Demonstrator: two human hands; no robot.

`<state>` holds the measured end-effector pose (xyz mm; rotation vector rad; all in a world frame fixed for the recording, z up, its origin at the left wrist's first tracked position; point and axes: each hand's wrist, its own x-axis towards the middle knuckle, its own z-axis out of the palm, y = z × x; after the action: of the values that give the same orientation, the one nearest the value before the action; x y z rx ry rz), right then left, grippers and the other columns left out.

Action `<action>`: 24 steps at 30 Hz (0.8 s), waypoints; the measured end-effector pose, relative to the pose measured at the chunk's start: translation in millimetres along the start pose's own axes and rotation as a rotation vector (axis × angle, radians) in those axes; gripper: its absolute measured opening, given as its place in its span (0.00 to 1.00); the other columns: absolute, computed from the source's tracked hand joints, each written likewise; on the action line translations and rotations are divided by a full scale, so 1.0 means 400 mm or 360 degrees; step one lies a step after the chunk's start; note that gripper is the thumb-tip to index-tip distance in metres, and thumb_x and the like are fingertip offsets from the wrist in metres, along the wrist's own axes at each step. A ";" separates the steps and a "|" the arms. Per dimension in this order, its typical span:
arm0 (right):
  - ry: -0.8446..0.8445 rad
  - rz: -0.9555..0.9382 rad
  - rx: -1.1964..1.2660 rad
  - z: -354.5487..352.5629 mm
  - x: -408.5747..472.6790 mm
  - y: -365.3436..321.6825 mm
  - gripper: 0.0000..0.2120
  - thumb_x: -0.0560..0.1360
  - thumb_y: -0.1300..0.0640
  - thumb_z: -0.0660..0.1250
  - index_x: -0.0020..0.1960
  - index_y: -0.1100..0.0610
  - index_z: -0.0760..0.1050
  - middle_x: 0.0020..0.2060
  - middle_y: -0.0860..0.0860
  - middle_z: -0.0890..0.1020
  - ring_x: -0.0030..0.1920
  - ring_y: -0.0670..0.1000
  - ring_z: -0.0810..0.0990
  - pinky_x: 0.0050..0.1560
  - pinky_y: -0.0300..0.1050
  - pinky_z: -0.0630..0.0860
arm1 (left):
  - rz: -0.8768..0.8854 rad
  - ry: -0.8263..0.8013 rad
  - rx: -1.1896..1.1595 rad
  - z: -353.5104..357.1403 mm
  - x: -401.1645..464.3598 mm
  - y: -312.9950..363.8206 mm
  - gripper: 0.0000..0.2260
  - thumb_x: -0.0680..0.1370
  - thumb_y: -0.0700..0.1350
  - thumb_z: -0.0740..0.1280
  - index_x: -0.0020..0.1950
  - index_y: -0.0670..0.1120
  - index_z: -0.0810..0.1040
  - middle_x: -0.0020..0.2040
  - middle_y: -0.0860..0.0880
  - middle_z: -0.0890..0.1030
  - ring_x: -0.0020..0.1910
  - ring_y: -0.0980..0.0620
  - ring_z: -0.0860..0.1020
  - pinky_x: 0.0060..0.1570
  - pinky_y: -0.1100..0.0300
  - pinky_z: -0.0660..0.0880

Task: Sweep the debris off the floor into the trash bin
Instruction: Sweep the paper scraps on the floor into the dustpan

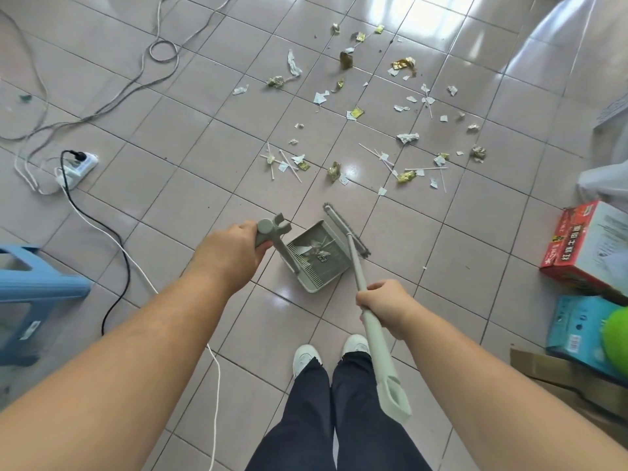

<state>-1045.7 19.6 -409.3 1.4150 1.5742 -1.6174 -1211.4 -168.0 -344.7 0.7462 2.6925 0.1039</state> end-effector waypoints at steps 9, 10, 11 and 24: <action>-0.0036 0.0115 -0.0151 0.067 0.052 -0.041 0.07 0.72 0.66 0.65 0.49 0.65 0.72 0.38 0.60 0.75 0.33 0.57 0.77 0.28 0.41 0.75 | -0.0007 -0.0003 0.0078 -0.003 -0.002 0.003 0.17 0.79 0.55 0.56 0.55 0.41 0.69 0.51 0.40 0.78 0.47 0.37 0.76 0.40 0.52 0.70; -0.0059 0.0135 -0.0140 0.076 0.047 -0.037 0.06 0.72 0.66 0.64 0.49 0.65 0.72 0.37 0.60 0.75 0.31 0.56 0.76 0.27 0.41 0.74 | -0.0011 -0.0009 0.0079 -0.003 0.000 0.002 0.17 0.79 0.55 0.56 0.55 0.41 0.69 0.51 0.41 0.78 0.47 0.37 0.76 0.40 0.52 0.69; -0.0072 0.0147 -0.0154 0.082 0.043 -0.033 0.06 0.72 0.66 0.64 0.48 0.65 0.72 0.37 0.60 0.75 0.30 0.55 0.75 0.27 0.40 0.73 | -0.0017 -0.0017 0.0070 -0.003 0.001 0.000 0.17 0.79 0.55 0.56 0.55 0.42 0.69 0.51 0.41 0.78 0.47 0.38 0.76 0.40 0.52 0.69; 0.0064 0.0000 -0.0032 0.056 0.000 -0.111 0.04 0.72 0.65 0.64 0.39 0.62 0.71 0.35 0.58 0.74 0.33 0.57 0.75 0.32 0.43 0.75 | -0.0085 0.0069 -0.0012 -0.040 0.025 -0.035 0.18 0.79 0.54 0.55 0.57 0.39 0.68 0.52 0.39 0.77 0.49 0.37 0.76 0.40 0.53 0.67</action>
<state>-1091.8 9.1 -394.4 1.4456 1.6081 -1.5781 -1231.7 -174.7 -335.2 0.6767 2.7495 0.1184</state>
